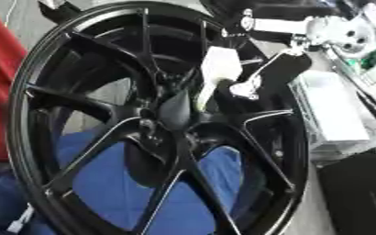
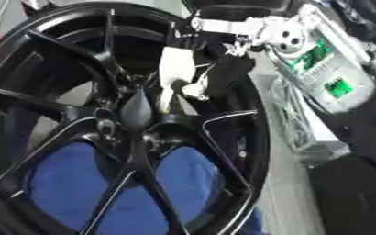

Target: Pull the pin out of the wheel hub.

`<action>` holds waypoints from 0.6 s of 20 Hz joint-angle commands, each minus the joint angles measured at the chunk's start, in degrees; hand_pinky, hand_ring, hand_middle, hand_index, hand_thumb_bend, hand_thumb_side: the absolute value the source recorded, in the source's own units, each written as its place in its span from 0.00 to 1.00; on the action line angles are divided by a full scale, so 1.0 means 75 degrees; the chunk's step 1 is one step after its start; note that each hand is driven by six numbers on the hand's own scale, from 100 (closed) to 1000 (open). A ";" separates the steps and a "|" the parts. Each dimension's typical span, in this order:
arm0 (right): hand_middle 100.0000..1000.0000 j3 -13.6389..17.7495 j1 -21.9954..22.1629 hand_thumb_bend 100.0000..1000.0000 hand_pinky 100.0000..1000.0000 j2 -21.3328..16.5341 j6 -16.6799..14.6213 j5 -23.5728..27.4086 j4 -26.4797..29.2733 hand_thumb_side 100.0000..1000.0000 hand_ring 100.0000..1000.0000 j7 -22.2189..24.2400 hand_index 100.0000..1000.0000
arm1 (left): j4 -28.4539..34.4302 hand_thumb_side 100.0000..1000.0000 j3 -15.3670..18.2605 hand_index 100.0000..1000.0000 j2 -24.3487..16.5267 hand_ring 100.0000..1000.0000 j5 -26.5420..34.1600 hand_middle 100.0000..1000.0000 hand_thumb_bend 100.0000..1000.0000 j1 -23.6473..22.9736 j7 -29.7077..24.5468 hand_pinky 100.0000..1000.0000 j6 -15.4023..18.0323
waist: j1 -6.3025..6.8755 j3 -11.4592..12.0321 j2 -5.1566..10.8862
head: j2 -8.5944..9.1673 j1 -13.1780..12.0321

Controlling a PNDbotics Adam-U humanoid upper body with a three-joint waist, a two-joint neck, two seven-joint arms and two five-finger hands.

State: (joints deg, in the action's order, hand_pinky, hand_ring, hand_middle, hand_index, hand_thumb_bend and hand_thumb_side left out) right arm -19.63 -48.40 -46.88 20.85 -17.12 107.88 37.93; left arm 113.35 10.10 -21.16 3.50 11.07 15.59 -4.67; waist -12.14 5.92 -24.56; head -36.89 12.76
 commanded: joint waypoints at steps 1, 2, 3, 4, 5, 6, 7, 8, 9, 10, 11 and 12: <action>0.24 0.0108 -0.0133 0.01 0.77 -0.0346 0.0172 0.0095 0.0184 0.07 0.65 -0.0095 0.38 | 0.0166 0.55 0.0044 0.62 -0.0148 0.60 -0.0007 0.53 0.32 -0.0002 -0.0003 0.69 -0.0005 | 0.0095 -0.0026 0.0273 | -0.0093 0.0071; 0.24 0.0109 -0.0133 0.06 0.76 -0.0353 0.0215 0.0118 0.0203 0.10 0.64 -0.0117 0.37 | 0.0166 0.54 0.0045 0.62 -0.0148 0.60 -0.0004 0.53 0.32 0.0000 -0.0002 0.69 -0.0006 | 0.0097 -0.0029 0.0284 | -0.0101 0.0074; 0.23 0.0104 -0.0130 0.09 0.76 -0.0360 0.0257 0.0138 0.0220 0.11 0.64 -0.0137 0.37 | 0.0166 0.55 0.0044 0.62 -0.0150 0.61 -0.0001 0.53 0.32 0.0002 -0.0003 0.69 -0.0006 | 0.0099 -0.0033 0.0298 | -0.0105 0.0074; 0.23 0.0098 -0.0128 0.10 0.75 -0.0366 0.0292 0.0174 0.0238 0.12 0.63 -0.0151 0.36 | 0.0166 0.54 0.0044 0.62 -0.0149 0.61 0.0004 0.53 0.32 0.0003 -0.0003 0.69 -0.0007 | 0.0101 -0.0035 0.0311 | -0.0112 0.0071; 0.23 0.0097 -0.0126 0.11 0.75 -0.0378 0.0323 0.0215 0.0254 0.12 0.63 -0.0159 0.36 | 0.0166 0.55 0.0045 0.62 -0.0145 0.61 0.0008 0.53 0.32 0.0001 -0.0001 0.69 -0.0012 | 0.0105 -0.0040 0.0327 | -0.0124 0.0066; 0.22 0.0102 -0.0126 0.12 0.75 -0.0392 0.0350 0.0250 0.0270 0.12 0.63 -0.0168 0.36 | 0.0166 0.54 0.0047 0.62 -0.0143 0.61 0.0011 0.53 0.32 -0.0003 0.0000 0.69 -0.0016 | 0.0109 -0.0045 0.0341 | -0.0132 0.0063; 0.22 0.0117 -0.0128 0.12 0.75 -0.0412 0.0377 0.0289 0.0289 0.13 0.63 -0.0179 0.35 | 0.0166 0.54 0.0051 0.62 -0.0141 0.61 0.0013 0.53 0.32 -0.0009 0.0002 0.69 -0.0018 | 0.0117 -0.0055 0.0364 | -0.0139 0.0063; 0.22 0.0132 -0.0133 0.12 0.75 -0.0432 0.0399 0.0325 0.0309 0.13 0.63 -0.0186 0.35 | 0.0166 0.54 0.0055 0.62 -0.0142 0.61 0.0016 0.53 0.32 -0.0013 0.0005 0.69 -0.0018 | 0.0126 -0.0066 0.0385 | -0.0141 0.0058; 0.22 0.0148 -0.0143 0.12 0.75 -0.0454 0.0416 0.0363 0.0334 0.13 0.62 -0.0191 0.35 | 0.0166 0.54 0.0058 0.62 -0.0143 0.61 0.0018 0.53 0.32 -0.0018 0.0008 0.69 -0.0016 | 0.0137 -0.0078 0.0406 | -0.0147 0.0050; 0.22 0.0162 -0.0151 0.13 0.75 -0.0475 0.0428 0.0393 0.0359 0.14 0.62 -0.0189 0.35 | 0.0166 0.54 0.0059 0.62 -0.0144 0.61 0.0020 0.53 0.32 -0.0021 0.0009 0.69 -0.0015 | 0.0146 -0.0087 0.0424 | -0.0153 0.0047; 0.22 0.0176 -0.0158 0.13 0.75 -0.0501 0.0438 0.0414 0.0386 0.14 0.62 -0.0178 0.35 | 0.0166 0.54 0.0060 0.62 -0.0145 0.61 0.0022 0.53 0.32 -0.0025 0.0010 0.69 -0.0014 | 0.0154 -0.0099 0.0446 | -0.0159 0.0057; 0.22 0.0189 -0.0161 0.13 0.75 -0.0522 0.0450 0.0428 0.0412 0.14 0.62 -0.0164 0.35 | 0.0166 0.54 0.0061 0.62 -0.0143 0.61 0.0023 0.53 0.32 -0.0030 0.0010 0.69 -0.0015 | 0.0160 -0.0110 0.0463 | -0.0159 0.0068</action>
State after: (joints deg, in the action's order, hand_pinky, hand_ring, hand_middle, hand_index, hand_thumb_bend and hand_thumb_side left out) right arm -19.41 -48.70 -48.50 23.92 -14.46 109.84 36.82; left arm 113.35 10.13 -21.15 3.52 10.65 15.63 -4.72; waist -11.68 5.21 -22.73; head -38.11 13.09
